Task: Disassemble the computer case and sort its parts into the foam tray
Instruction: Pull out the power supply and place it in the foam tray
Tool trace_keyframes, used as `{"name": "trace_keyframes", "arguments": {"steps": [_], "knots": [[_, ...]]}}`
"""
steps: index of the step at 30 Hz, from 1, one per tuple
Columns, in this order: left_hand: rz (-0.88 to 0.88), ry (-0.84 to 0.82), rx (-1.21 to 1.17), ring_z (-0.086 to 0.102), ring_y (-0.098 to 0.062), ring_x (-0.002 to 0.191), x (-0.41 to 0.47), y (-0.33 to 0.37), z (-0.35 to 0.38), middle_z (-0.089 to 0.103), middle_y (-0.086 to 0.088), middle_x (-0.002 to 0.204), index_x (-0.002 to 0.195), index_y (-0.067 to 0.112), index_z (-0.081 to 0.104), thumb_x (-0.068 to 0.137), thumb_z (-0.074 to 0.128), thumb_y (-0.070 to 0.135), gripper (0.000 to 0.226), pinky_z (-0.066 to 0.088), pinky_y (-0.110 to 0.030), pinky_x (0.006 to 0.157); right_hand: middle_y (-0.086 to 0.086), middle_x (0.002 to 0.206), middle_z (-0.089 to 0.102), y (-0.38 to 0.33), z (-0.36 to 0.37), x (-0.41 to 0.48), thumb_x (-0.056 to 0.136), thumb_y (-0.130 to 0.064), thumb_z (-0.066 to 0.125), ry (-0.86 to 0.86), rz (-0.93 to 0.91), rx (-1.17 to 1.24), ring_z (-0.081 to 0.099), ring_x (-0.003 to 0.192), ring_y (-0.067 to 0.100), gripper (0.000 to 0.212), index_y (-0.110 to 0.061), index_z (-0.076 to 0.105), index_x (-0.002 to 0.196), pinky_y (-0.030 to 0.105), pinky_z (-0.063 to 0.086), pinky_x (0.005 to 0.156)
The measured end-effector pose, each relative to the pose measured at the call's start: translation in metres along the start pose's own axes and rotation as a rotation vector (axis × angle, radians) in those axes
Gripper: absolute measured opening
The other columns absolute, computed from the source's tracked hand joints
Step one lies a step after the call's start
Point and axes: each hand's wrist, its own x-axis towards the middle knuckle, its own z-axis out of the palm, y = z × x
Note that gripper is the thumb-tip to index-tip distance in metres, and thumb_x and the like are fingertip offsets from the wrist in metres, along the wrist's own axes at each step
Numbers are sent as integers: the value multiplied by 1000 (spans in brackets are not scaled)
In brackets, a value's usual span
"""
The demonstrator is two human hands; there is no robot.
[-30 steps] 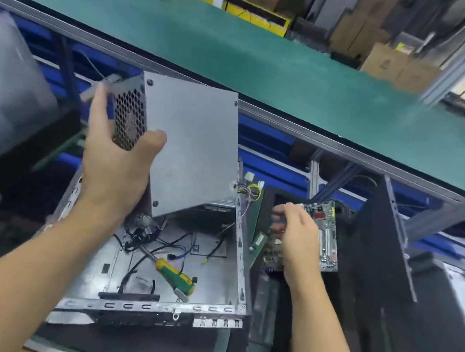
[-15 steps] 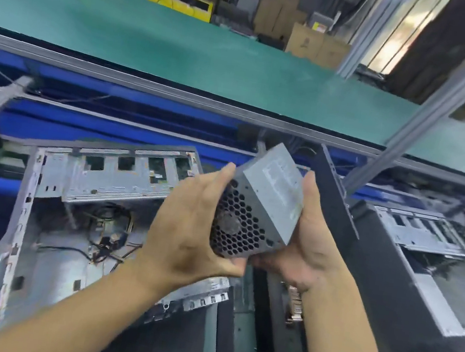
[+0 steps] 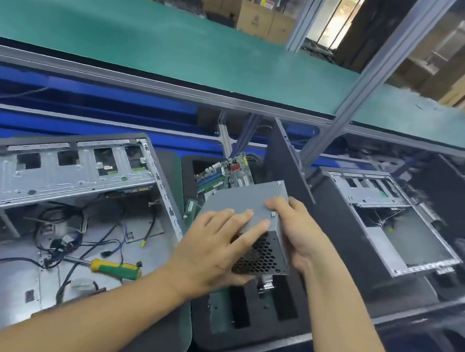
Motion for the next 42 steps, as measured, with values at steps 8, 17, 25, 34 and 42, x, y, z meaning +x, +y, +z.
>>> {"name": "trace_keyframes", "arguments": {"steps": [8,17,25,34,42], "knots": [[-400,-172,-431,48,-20,114,35,-10,40,47,2,125,129,19,46,67,68,70,83,41,-41,97,-3,128,59,6,-49,44,59,-43,73,-28,-159,-82,73,90,21,98,-41,33,148,38,61,69],[-1704,-467,-1303,65,-25,85,126,-30,104,69,-11,98,109,10,61,89,45,68,63,51,-38,83,-11,128,62,-22,-149,61,57,-35,78,-136,-383,-234,74,92,11,88,-60,43,134,24,59,70],[-1726,-164,-1973,69,-30,93,160,-17,139,64,-13,111,117,8,55,92,60,38,40,59,-39,75,-19,137,58,-20,-196,54,63,-28,82,-255,-483,-406,67,111,10,94,-67,39,137,36,57,92],[-843,-351,-1365,69,-8,83,166,-5,133,70,13,81,98,17,57,94,55,-5,23,56,-24,79,-33,133,44,3,-177,34,56,-52,75,-107,-391,-705,53,122,6,90,-83,24,123,37,47,98],[-629,-544,-1161,58,1,77,126,12,143,66,2,87,96,13,64,97,61,8,5,43,-11,75,-46,133,34,55,-134,31,55,-47,76,-22,-289,-649,58,119,14,113,-77,6,138,42,49,101]]}}
